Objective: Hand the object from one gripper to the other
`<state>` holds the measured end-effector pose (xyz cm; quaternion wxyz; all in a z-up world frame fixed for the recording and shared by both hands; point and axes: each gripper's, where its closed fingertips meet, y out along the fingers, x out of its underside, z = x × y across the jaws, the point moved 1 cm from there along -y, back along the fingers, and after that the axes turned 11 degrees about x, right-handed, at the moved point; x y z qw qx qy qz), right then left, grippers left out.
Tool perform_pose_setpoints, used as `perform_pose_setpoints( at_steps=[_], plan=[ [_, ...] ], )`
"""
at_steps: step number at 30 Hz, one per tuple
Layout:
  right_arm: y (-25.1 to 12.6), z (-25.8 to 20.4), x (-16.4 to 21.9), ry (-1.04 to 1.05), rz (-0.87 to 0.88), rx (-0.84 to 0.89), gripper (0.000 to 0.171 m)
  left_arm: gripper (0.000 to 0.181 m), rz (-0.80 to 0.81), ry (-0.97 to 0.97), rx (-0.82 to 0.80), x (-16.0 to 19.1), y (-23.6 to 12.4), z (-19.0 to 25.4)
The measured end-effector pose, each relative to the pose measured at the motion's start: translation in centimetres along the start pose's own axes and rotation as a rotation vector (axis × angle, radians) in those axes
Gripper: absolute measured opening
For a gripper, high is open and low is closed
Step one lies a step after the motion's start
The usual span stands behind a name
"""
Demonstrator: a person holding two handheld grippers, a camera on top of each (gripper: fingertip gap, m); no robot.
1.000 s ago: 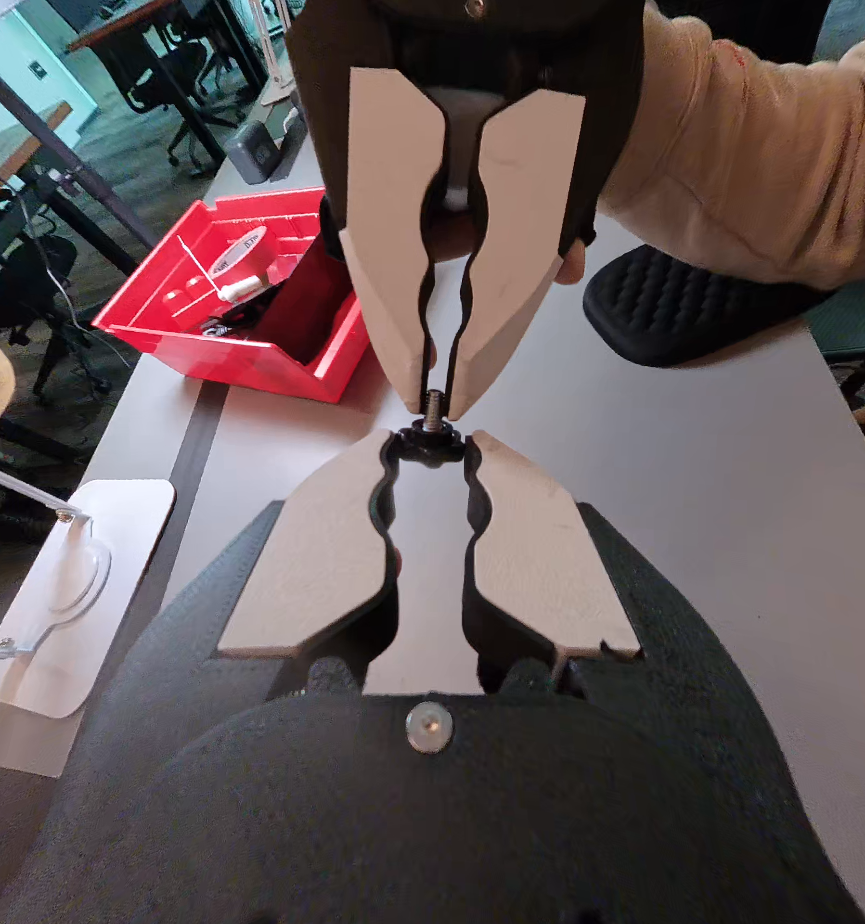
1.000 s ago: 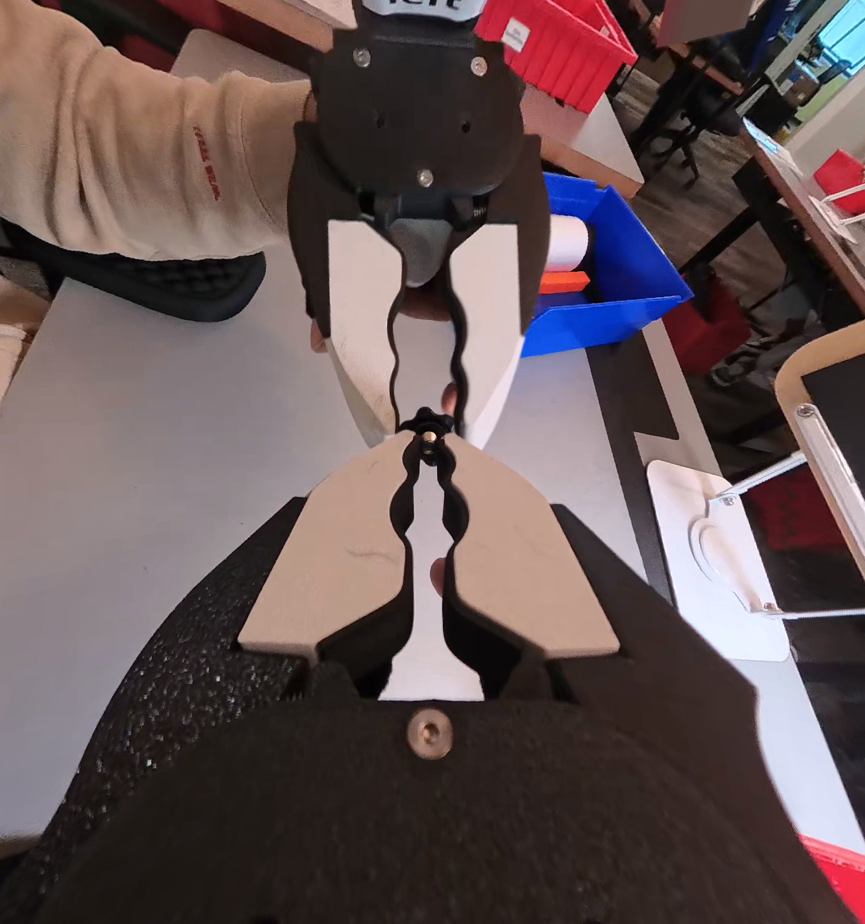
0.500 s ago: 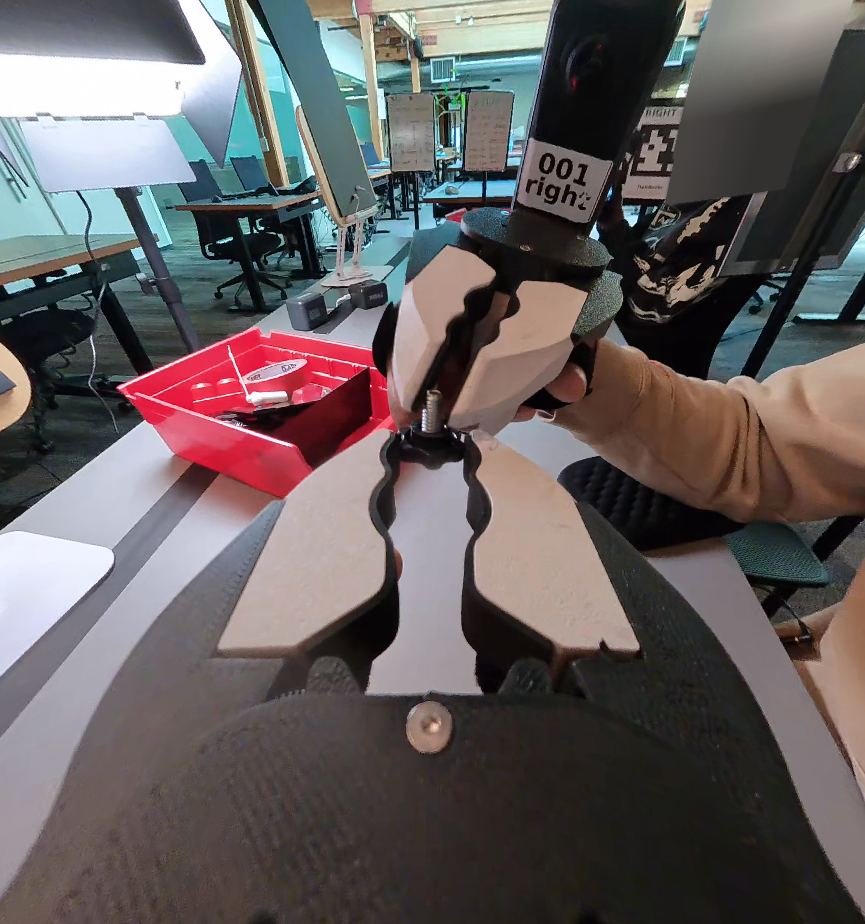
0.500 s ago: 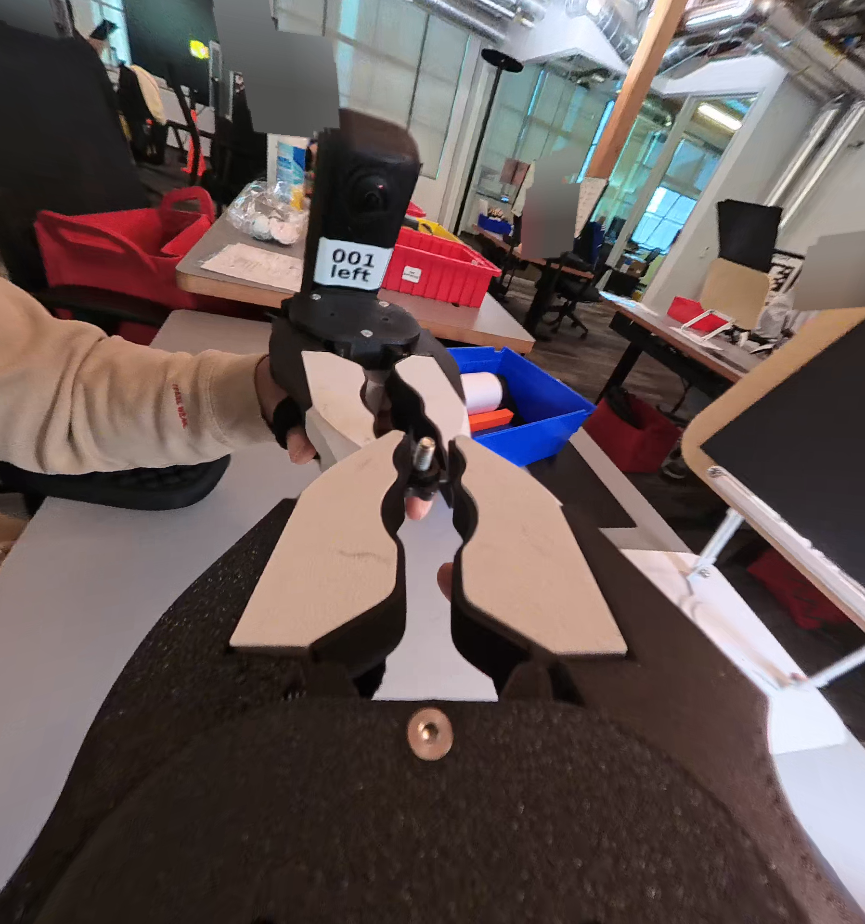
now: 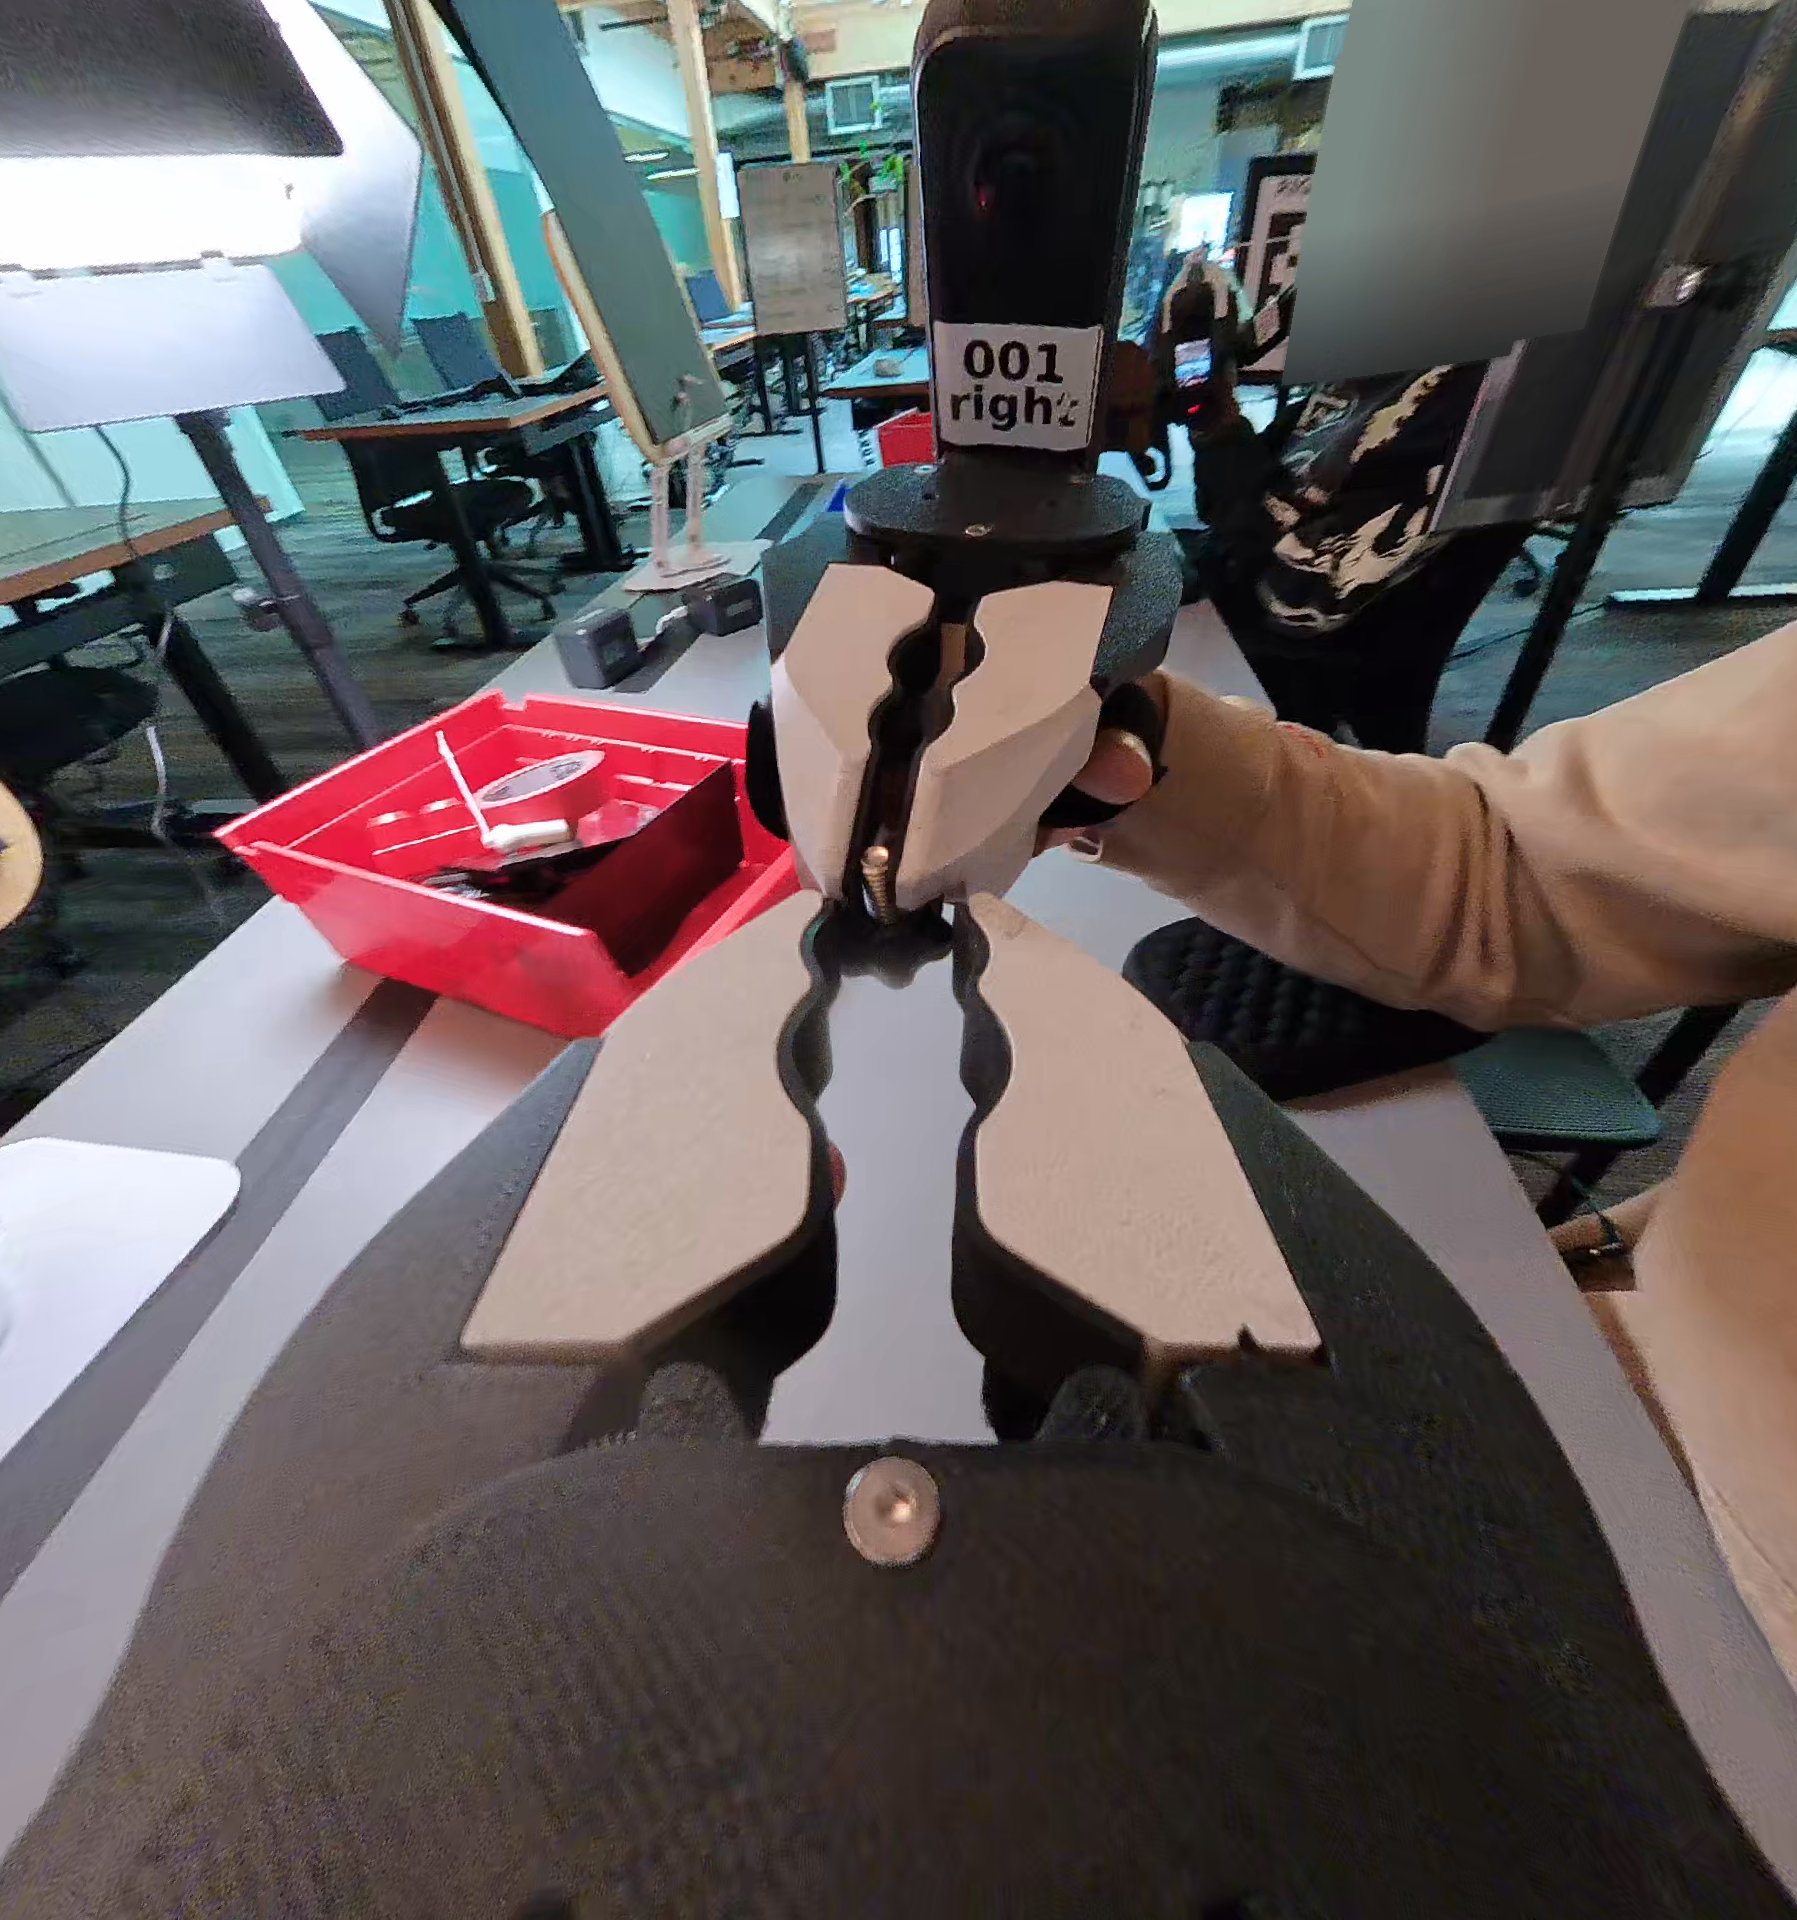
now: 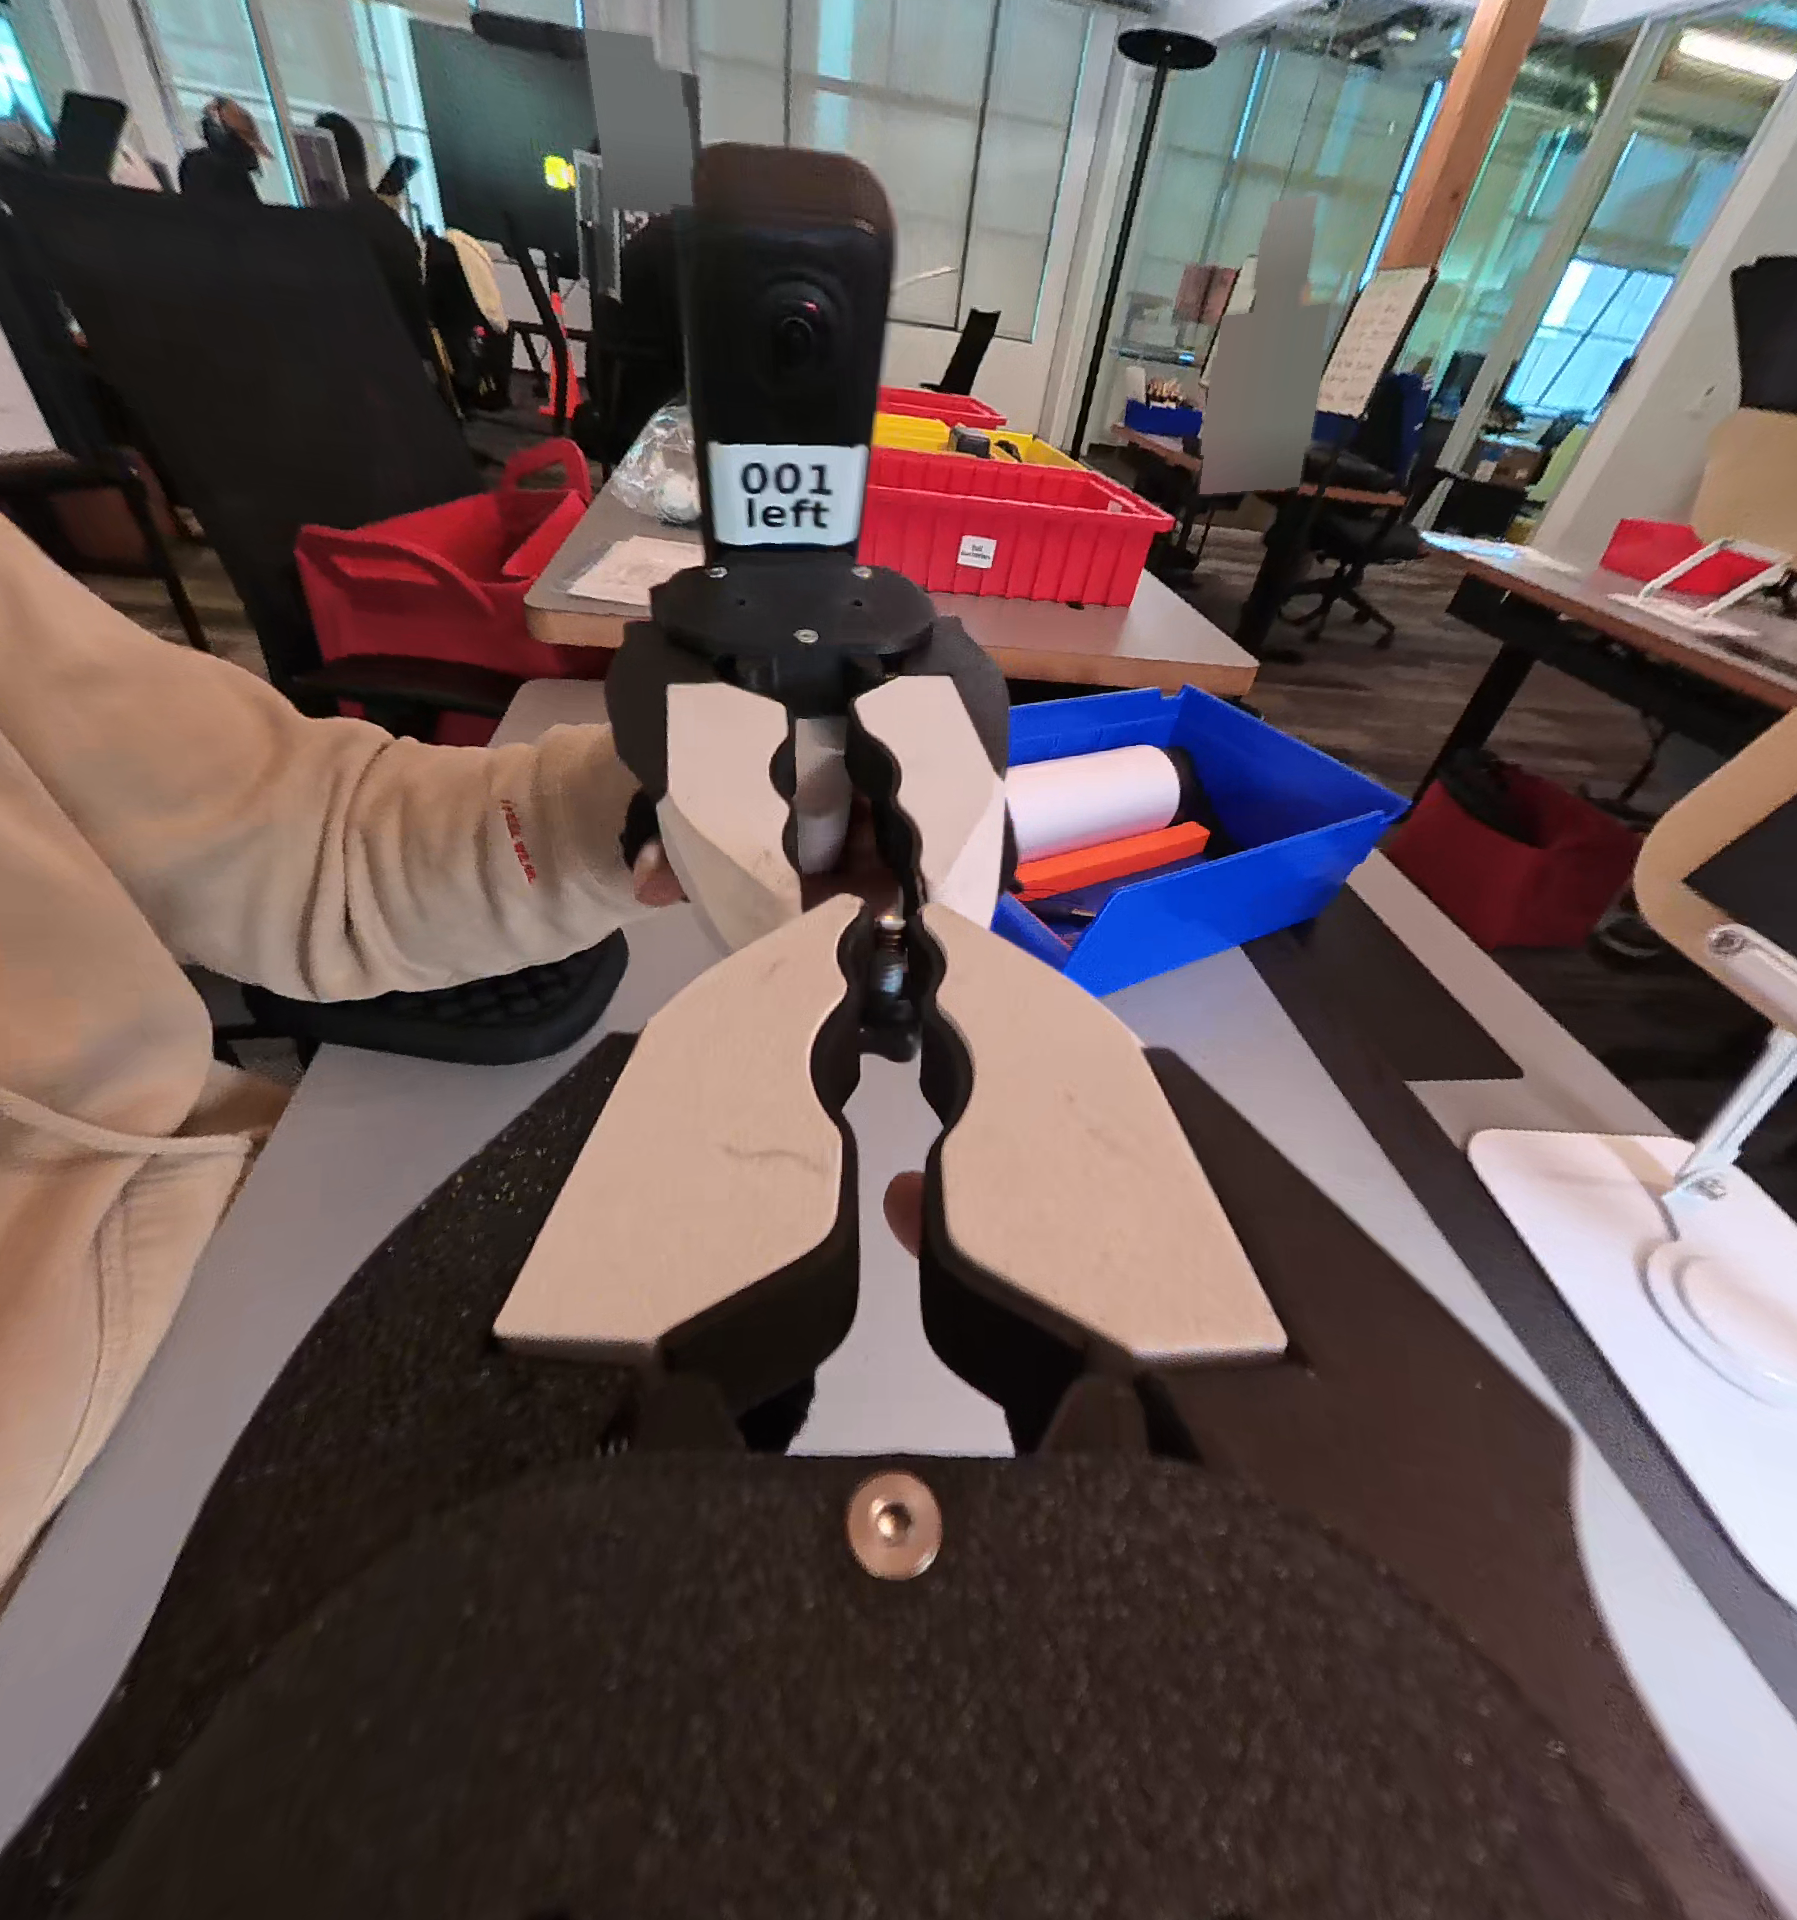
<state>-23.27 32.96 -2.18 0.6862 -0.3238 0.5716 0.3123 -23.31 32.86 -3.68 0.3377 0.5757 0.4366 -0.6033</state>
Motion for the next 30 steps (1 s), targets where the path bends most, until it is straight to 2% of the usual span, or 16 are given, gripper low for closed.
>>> perform_pose_setpoints(
  at_steps=[3,6,8,10,15,20,23,25,28,30],
  plan=[
    [-0.1,0.8,-0.3,0.06,0.032,0.016,0.006,0.019,0.018,-0.037,-0.022,-0.4,-0.6,-0.6],
    [-1.0,1.3,-1.9,0.103,0.164,0.017,0.006,0.019,0.064,-0.114,-0.014,-0.4,-1.0,-1.4],
    [-1.2,1.9,-1.7,0.07,0.158,0.048,0.012,0.019,0.122,-0.196,0.034,-0.4,-1.3,-1.7],
    [-1.4,1.7,-1.3,-0.068,0.148,0.08,0.021,0.019,0.188,-0.303,0.1,-0.8,-1.7,-1.8],
    [-0.2,0.6,0.3,-0.507,0.049,0.201,0.026,0.018,0.23,-0.491,0.269,-0.8,-1.6,-0.9],
    [0.7,0.9,0.5,-0.753,0.006,0.345,0.014,0.018,0.258,-0.575,0.245,-0.7,-1.5,-1.5],
    [0.7,2.0,1.0,-0.733,-0.052,0.388,0.014,0.025,0.289,-0.513,0.086,-0.7,-2.4,-3.6],
    [-0.3,4.7,1.6,-0.676,-0.111,0.466,0.014,0.026,0.287,-0.431,-0.045,-0.8,-4.3,-5.2],
    [-4.0,12.9,5.4,-0.506,-0.367,0.688,0.015,0.026,0.16,-0.32,-0.25,-0.1,-7.4,-7.1],
    [-7.5,18.9,9.8,-0.336,-0.596,0.809,0.014,0.025,0.035,-0.223,-0.447,0.8,-9.8,-8.7]
  ],
)
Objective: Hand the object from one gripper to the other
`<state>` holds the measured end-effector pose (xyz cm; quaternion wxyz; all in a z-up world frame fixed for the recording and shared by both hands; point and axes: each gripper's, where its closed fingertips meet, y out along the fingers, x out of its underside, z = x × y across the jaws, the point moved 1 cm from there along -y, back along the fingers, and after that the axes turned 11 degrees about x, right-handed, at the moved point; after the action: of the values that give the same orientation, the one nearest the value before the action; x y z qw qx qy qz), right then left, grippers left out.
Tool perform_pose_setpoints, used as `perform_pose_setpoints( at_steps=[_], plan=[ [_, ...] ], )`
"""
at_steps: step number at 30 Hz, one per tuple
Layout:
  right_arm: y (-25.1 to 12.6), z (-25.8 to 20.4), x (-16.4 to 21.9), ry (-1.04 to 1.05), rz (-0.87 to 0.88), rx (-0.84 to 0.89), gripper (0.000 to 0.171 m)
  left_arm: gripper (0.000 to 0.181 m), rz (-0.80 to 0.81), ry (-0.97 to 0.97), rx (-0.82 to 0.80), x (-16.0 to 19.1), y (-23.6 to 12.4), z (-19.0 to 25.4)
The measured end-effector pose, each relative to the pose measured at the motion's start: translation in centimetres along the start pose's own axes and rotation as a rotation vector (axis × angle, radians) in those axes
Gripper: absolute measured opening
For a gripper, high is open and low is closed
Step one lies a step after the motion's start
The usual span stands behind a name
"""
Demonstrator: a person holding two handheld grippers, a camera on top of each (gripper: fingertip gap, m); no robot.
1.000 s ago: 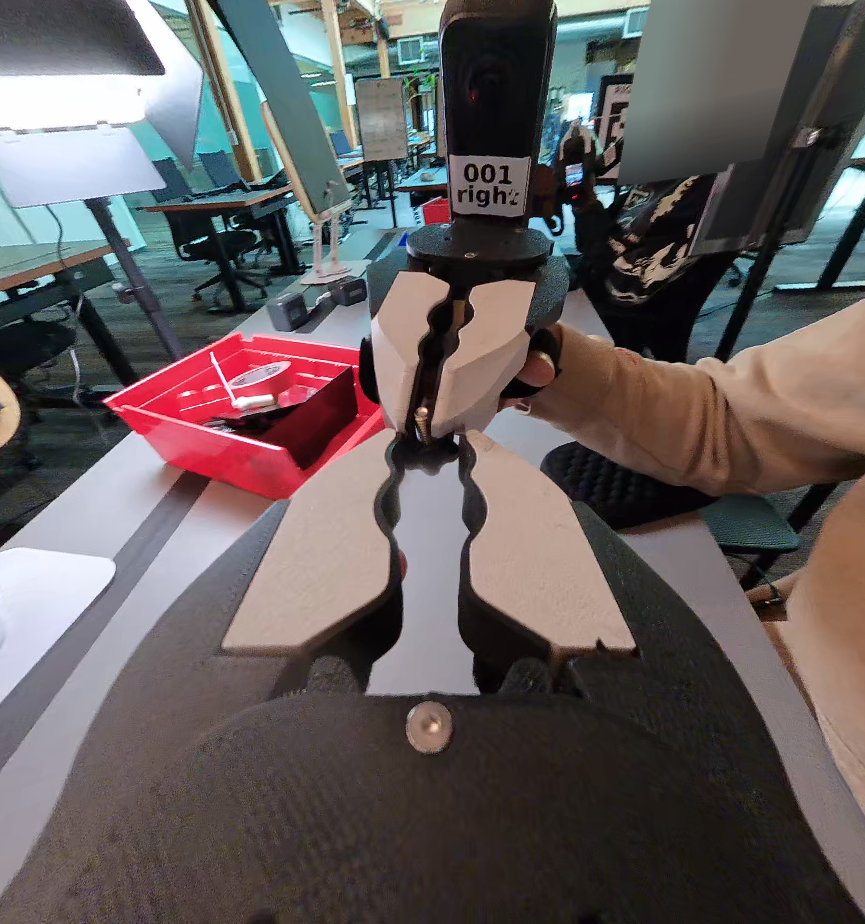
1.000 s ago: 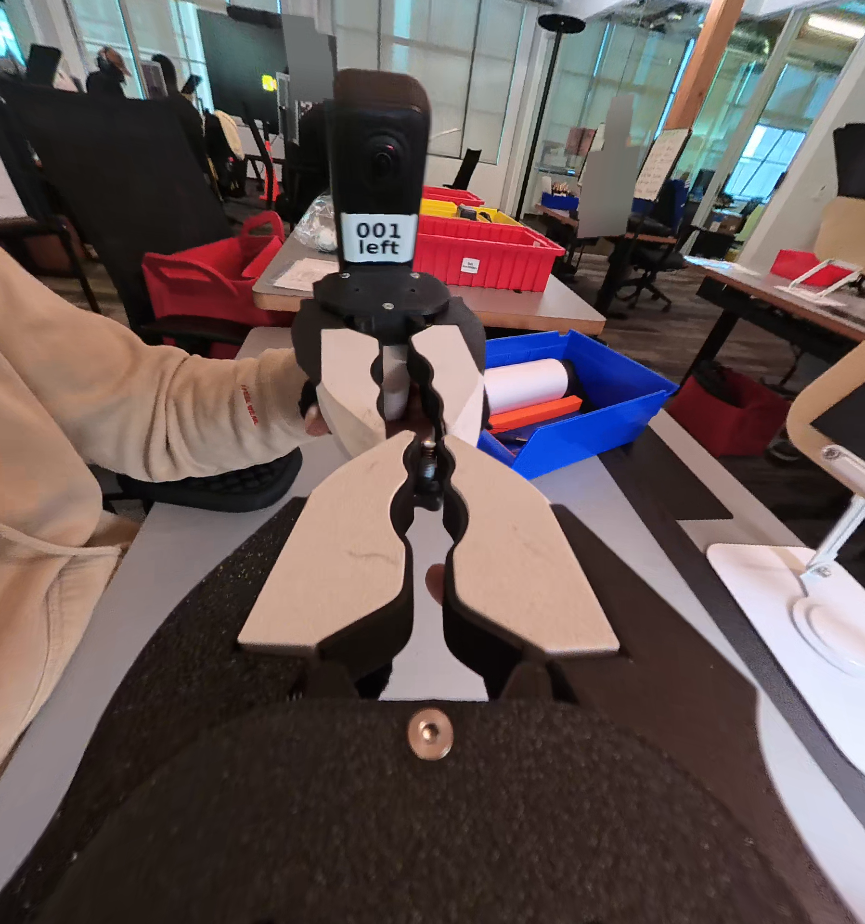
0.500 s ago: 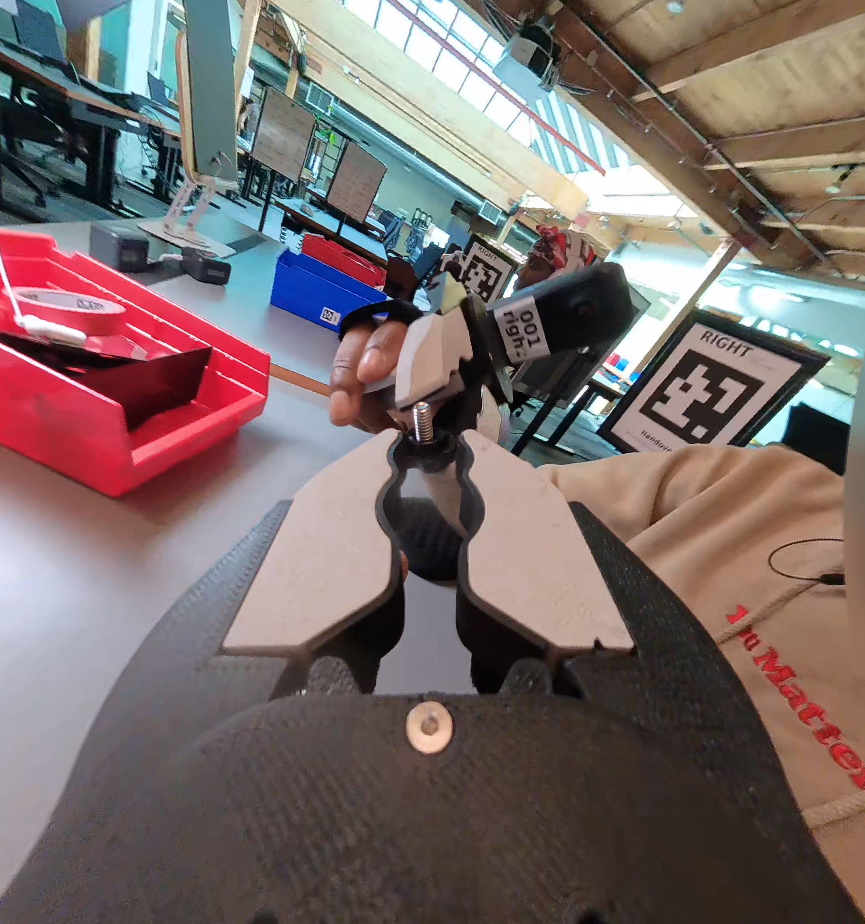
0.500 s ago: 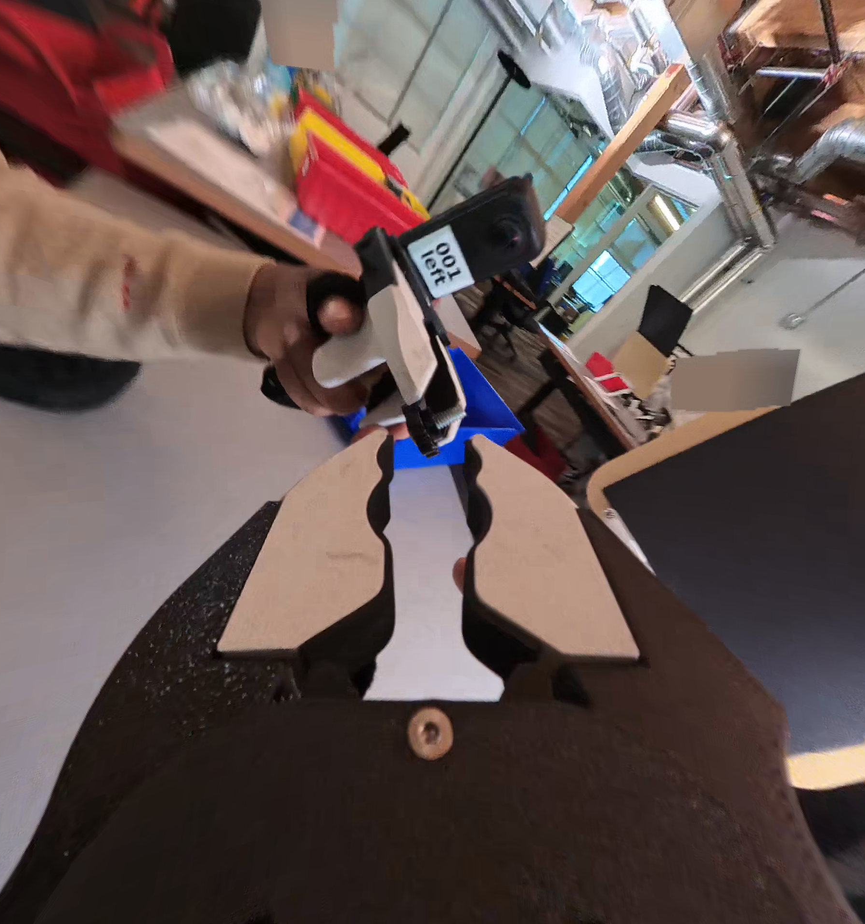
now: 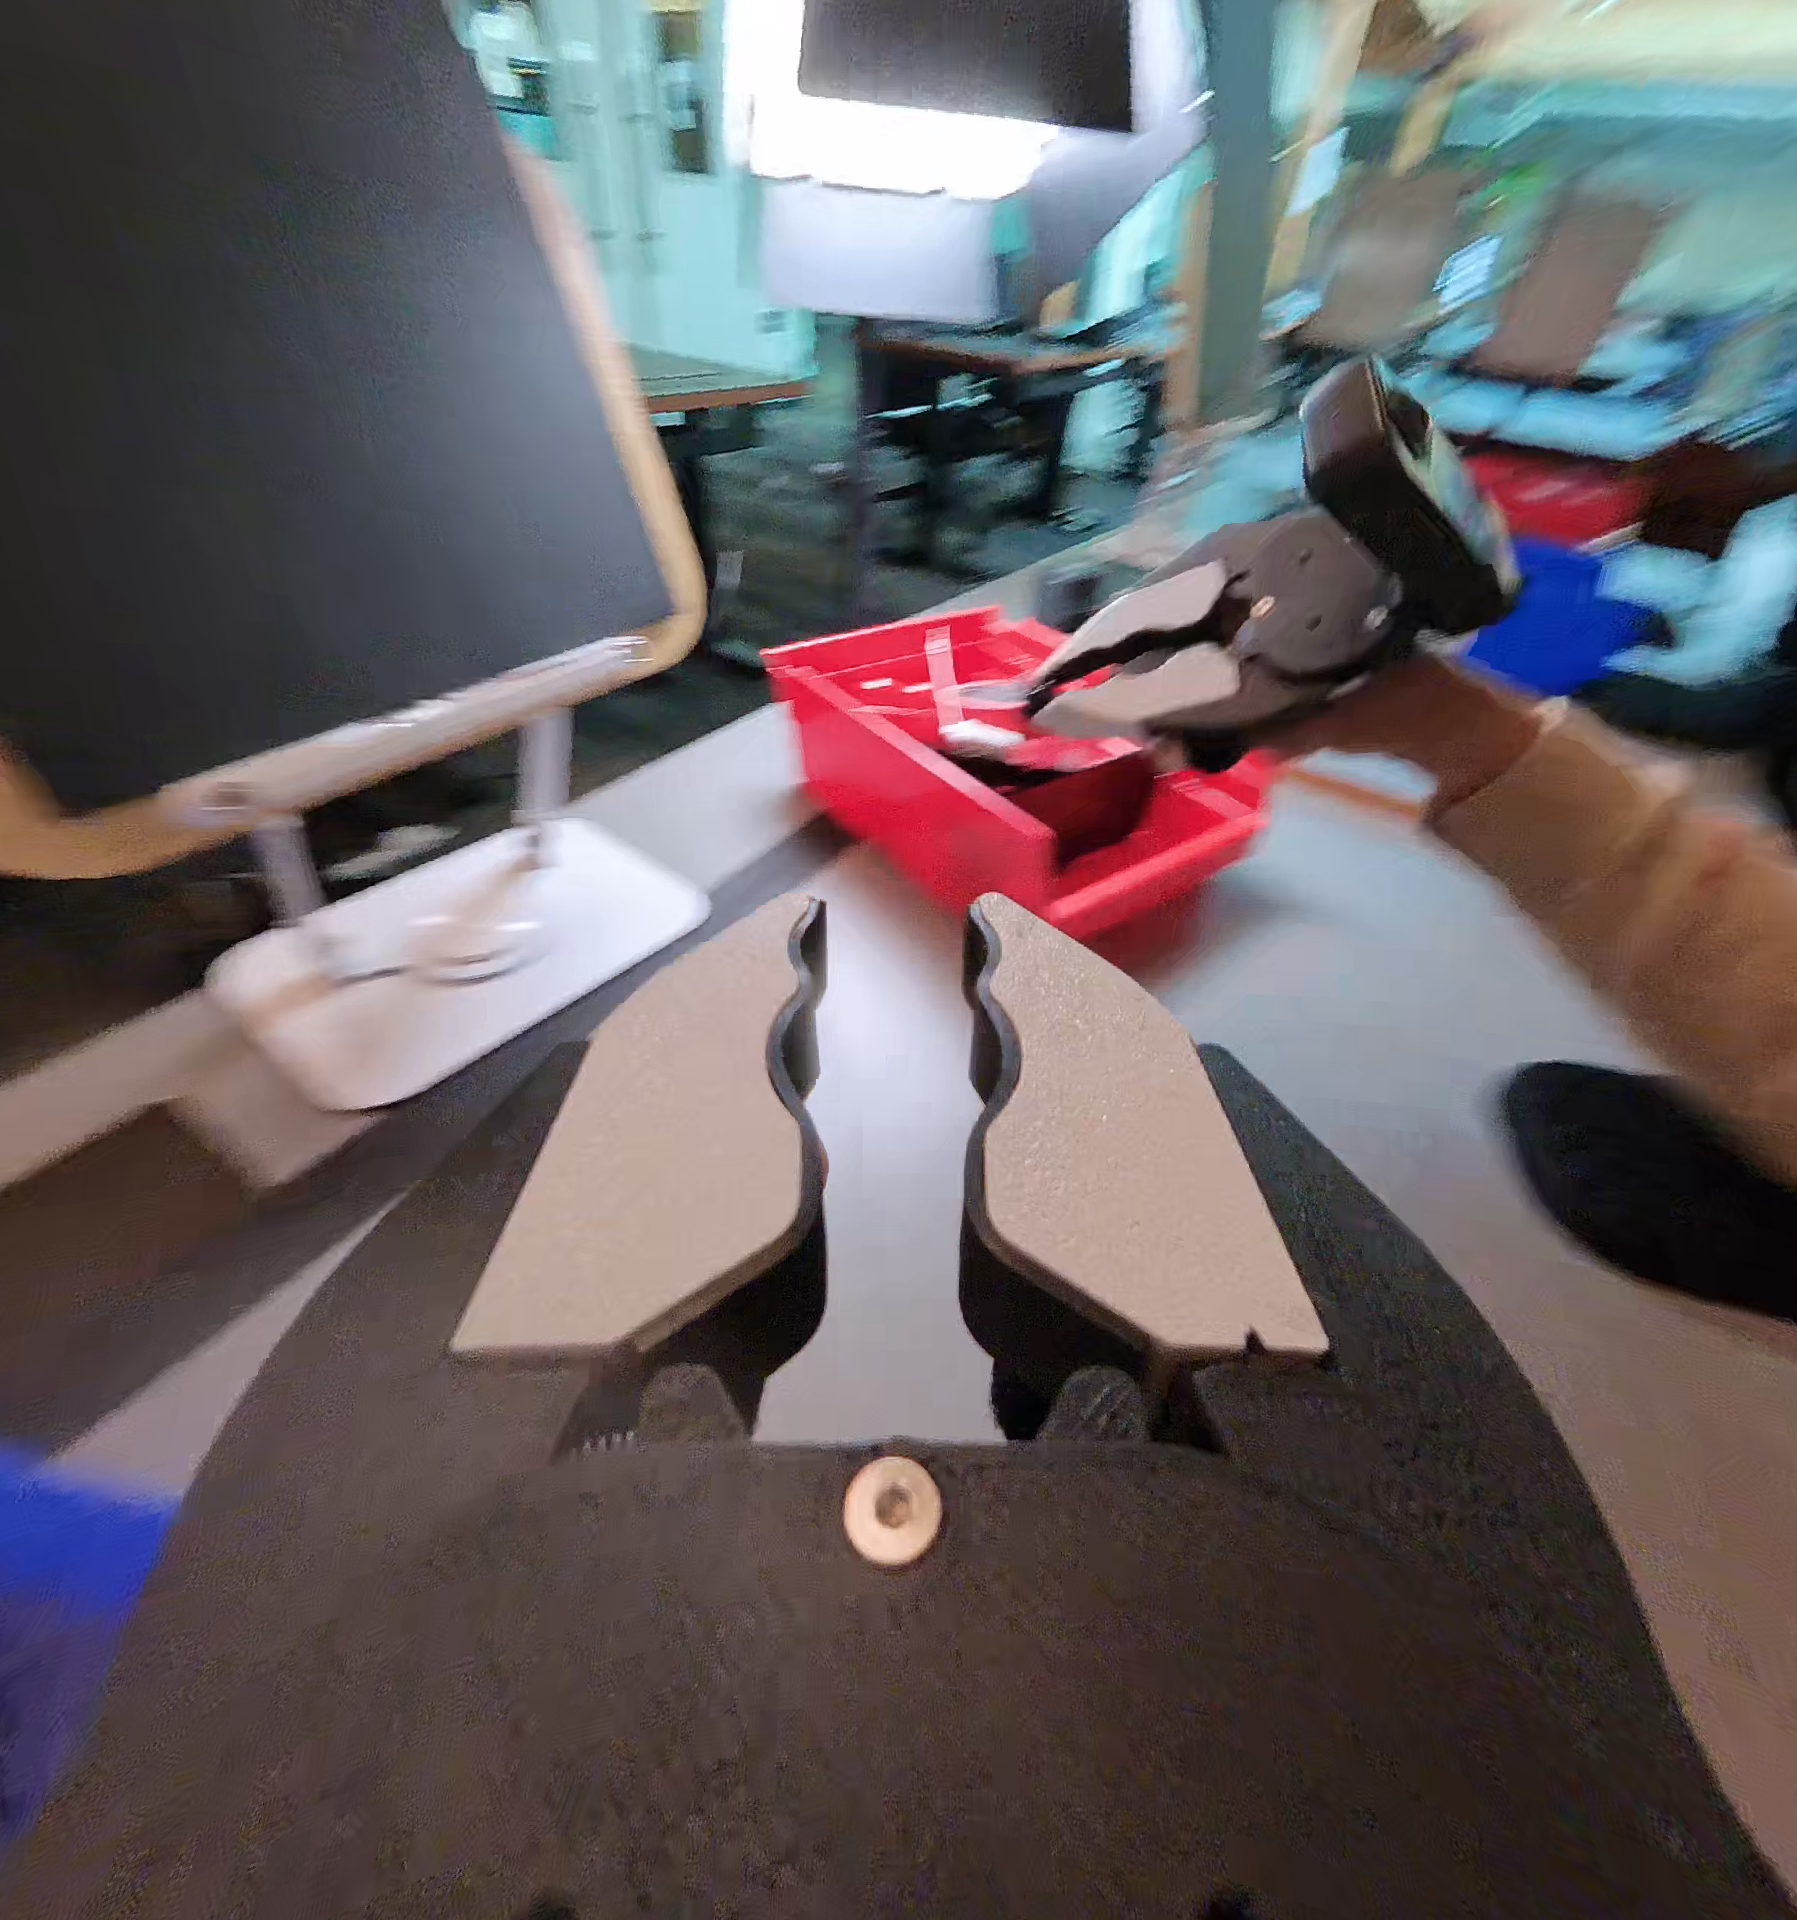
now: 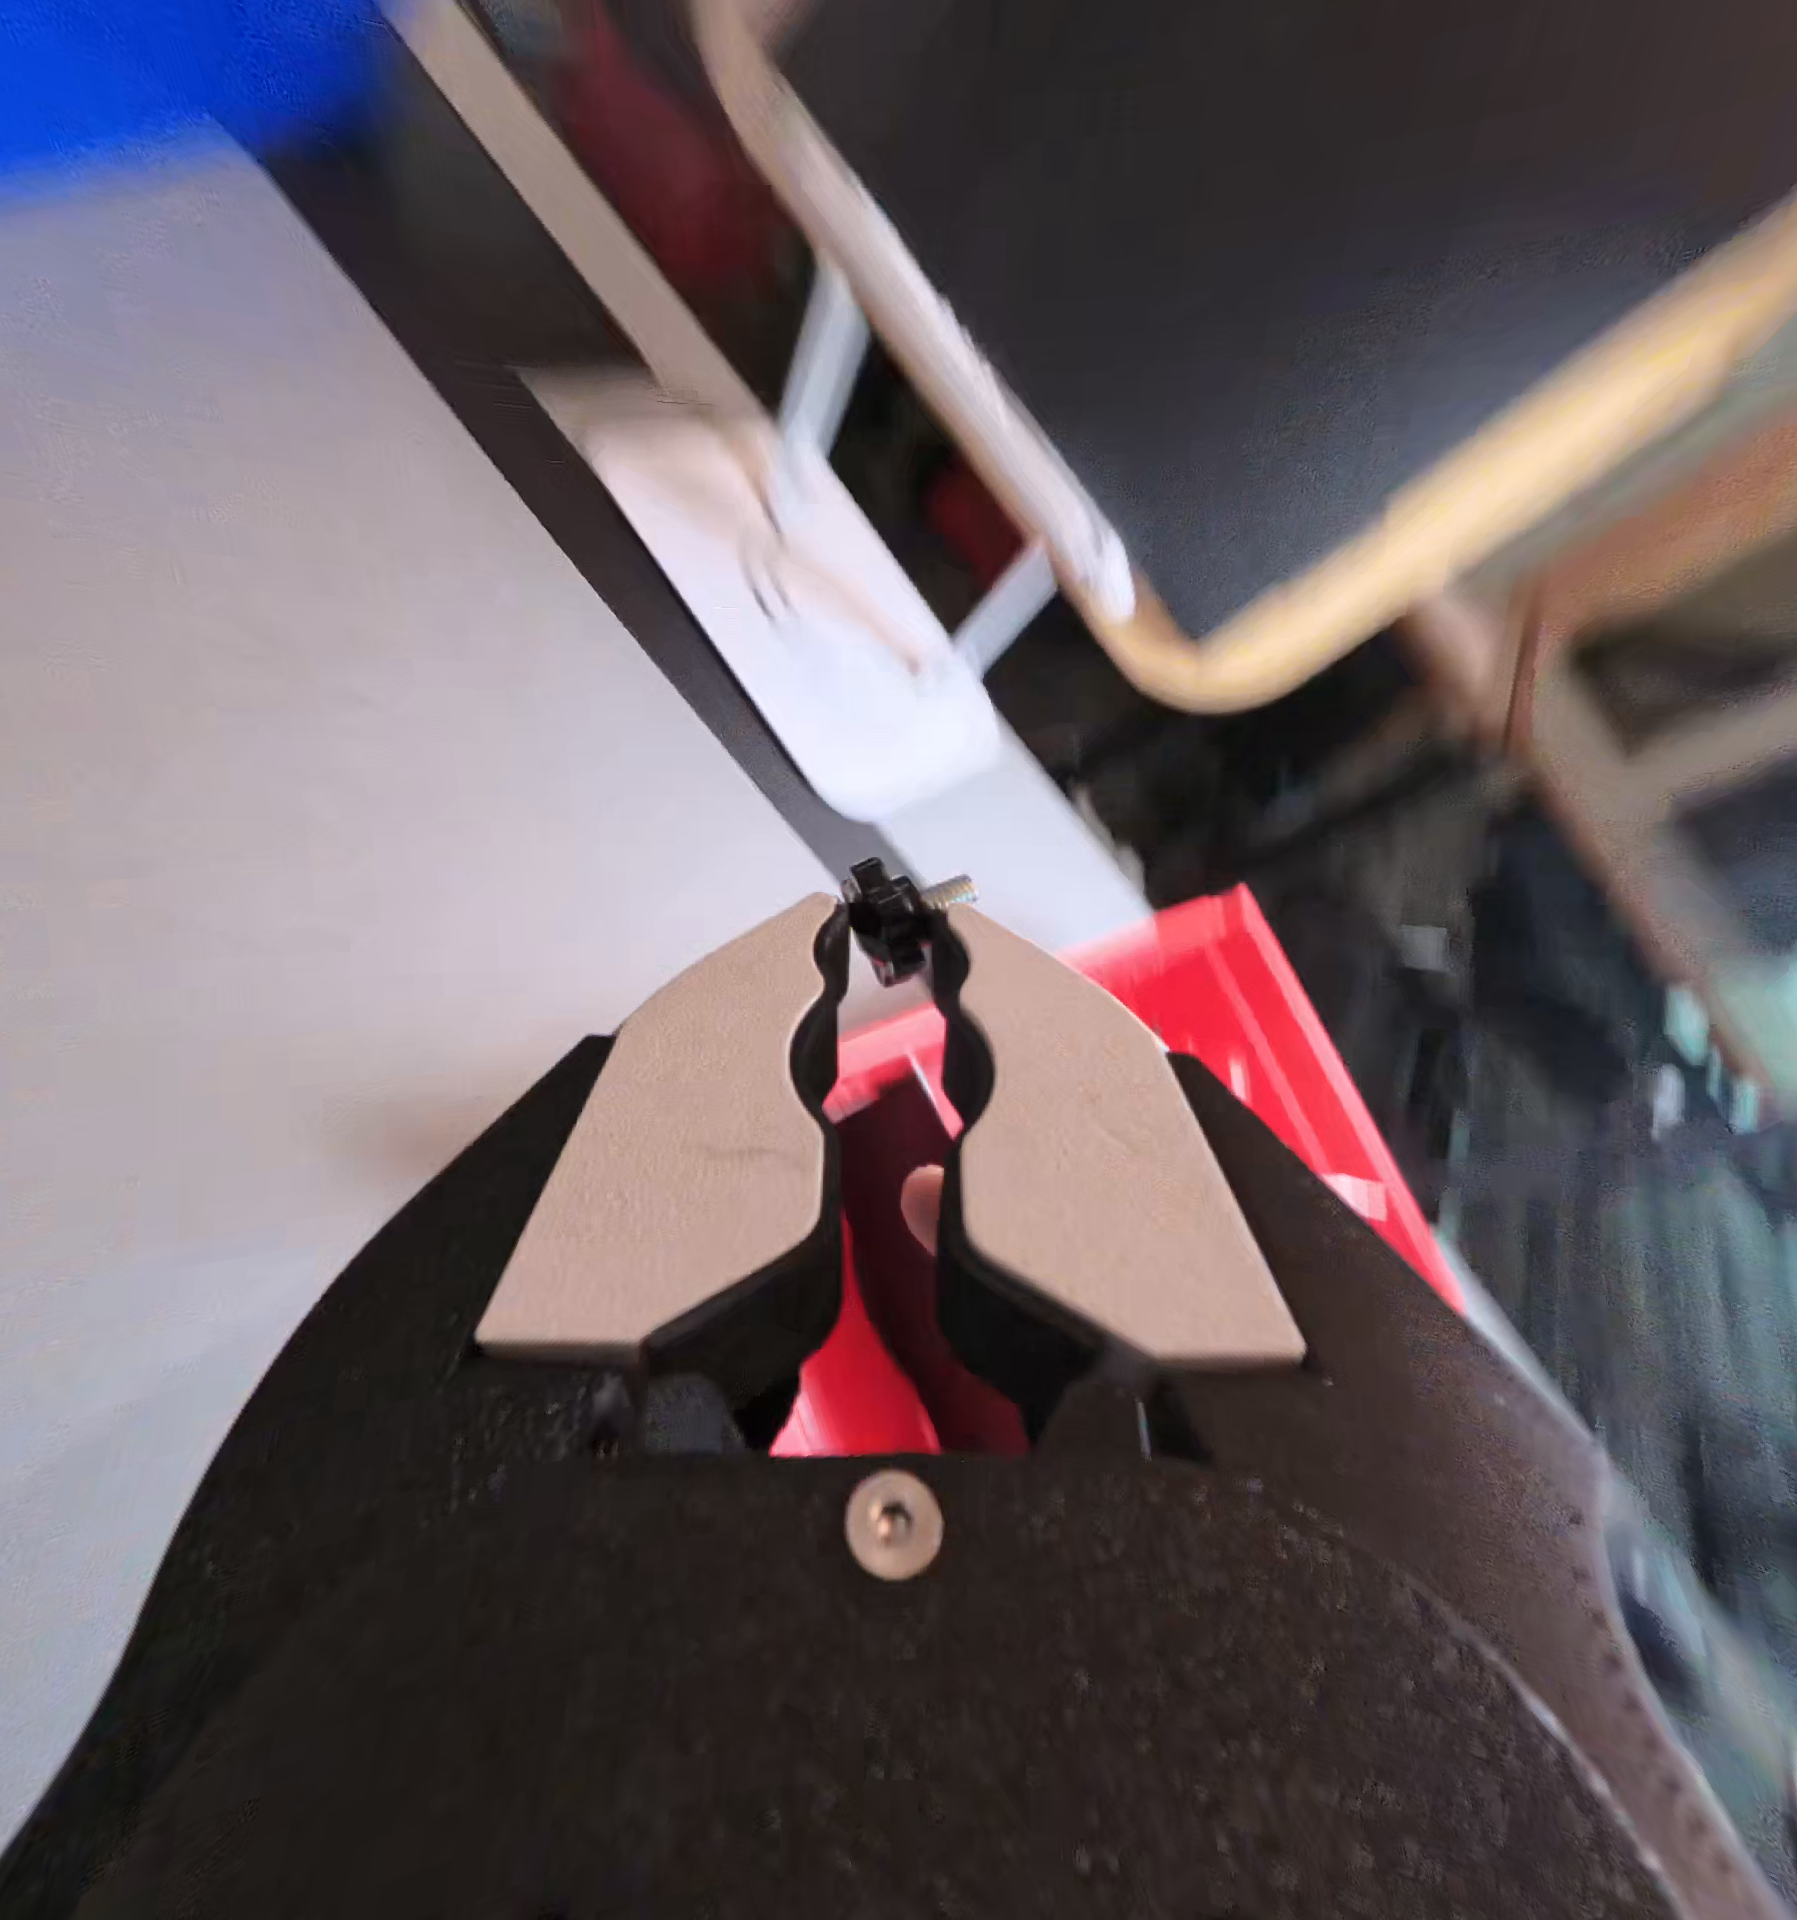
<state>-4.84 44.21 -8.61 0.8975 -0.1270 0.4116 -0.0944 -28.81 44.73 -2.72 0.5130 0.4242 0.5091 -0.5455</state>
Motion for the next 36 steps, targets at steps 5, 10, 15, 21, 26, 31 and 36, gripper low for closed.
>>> perform_pose_setpoints(
  at_steps=[5,10,15,21,26,31,36],
  plan=[
    [6.6,6.6,10.2,0.202,-0.381,0.063,0.036,0.025,-0.046,0.108,-0.187,-0.5,-2.6,-2.5],
    [5.6,8.3,8.0,0.291,-0.175,0.161,0.036,0.024,-0.05,0.119,-0.294,-0.8,-5.0,-4.8],
    [0.0,3.2,2.8,0.441,0.147,0.059,0.034,0.025,-0.122,0.041,-0.403,0.8,-8.3,-8.3],
    [-6.7,-6.1,1.5,0.614,0.321,-0.119,0.031,0.026,-0.408,-0.114,-0.551,6.8,-12.2,-15.7],
    [-7.9,-10.3,1.0,0.59,0.427,-0.137,0.029,0.028,-0.735,-0.299,-0.569,13.3,-13.1,-21.3],
    [-7.9,-13.2,1.0,0.528,0.438,-0.183,0.029,0.033,-0.948,-0.466,-0.558,18.2,-12.6,-23.8],
    [-8.3,-13.0,0.8,0.517,0.464,-0.187,0.028,0.036,-1.11,-0.547,-0.547,21.5,-12.4,-24.2]
  ],
)
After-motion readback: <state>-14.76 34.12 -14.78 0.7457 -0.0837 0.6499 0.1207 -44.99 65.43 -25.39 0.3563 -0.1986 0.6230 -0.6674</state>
